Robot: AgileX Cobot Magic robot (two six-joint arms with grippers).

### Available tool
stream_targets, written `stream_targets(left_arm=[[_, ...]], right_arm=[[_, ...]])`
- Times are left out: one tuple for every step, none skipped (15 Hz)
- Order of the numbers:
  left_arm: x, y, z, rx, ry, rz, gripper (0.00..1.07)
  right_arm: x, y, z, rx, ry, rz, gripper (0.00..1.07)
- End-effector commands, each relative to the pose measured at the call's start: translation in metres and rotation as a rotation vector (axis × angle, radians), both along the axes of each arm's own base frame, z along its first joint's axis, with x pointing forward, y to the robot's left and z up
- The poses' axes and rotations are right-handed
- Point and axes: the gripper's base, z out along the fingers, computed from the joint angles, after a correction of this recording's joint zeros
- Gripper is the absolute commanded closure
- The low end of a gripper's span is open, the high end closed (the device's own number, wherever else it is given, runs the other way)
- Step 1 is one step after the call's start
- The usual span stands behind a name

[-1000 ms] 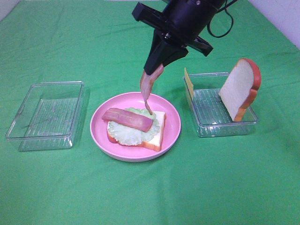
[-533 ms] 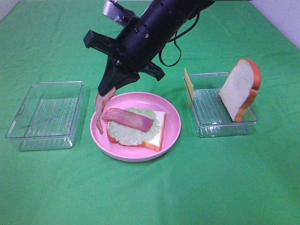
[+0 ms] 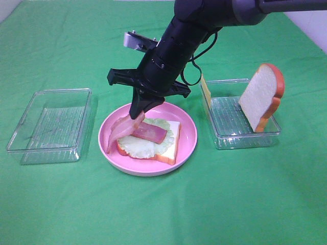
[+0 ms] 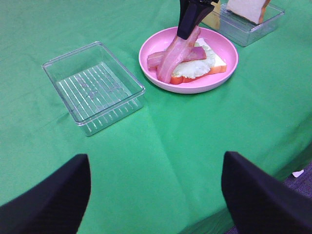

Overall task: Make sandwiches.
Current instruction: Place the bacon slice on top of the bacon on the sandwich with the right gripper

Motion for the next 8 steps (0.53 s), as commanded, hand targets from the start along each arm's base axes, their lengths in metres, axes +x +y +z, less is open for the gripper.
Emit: stream_targets(left_arm=[[-0.0024,0.0013,0.0002,-0.019,-0.024,-0.006,0.35],[-0.0024,0.0013,0.0002,-0.019,-0.024,-0.006,0.35],[-0.0024,0.0013,0.0002,-0.019,-0.024,-0.006,0.35],[-0.0024,0.0013,0.0002,-0.019,-0.024,-0.006,0.35],[-0.0024,0.0013,0.0002,-0.019,-0.024,-0.006,0.35],[-0.0024,0.0013,0.0002,-0.019,-0.024,-0.006,0.35],[-0.0024,0.0013,0.0002,-0.019,-0.024,-0.006,0.35],[-0.0024,0.0013,0.0002,-0.019,-0.024,-0.006,0.35]], right_arm=[[0.0037,-0.0077,-0.0033,-0.092,-0.039,-0.023,1.07],[0.0054,-0.0100,-0.0042,-0.119,-0.055,-0.033,1.07],[0.0065,-0.0110,-0.0046,-0.131,-0.063,-0.043,1.05],[0.0074,-0.0118,-0.0049,-0.140,-0.072,-0.047,0.98],[0.0088,-0.0129,-0.0052,-0.153,-0.091,-0.043,0.91],[0.0100,-0.0141,-0.0056,-0.167,-0.106,-0.043,0.82],[0.0106,-0.0145,-0.0057,-0.171,-0.111,-0.046,0.78],[0.0125,-0.0170,-0.0063,-0.199,-0.129,-0.059,0.61]])
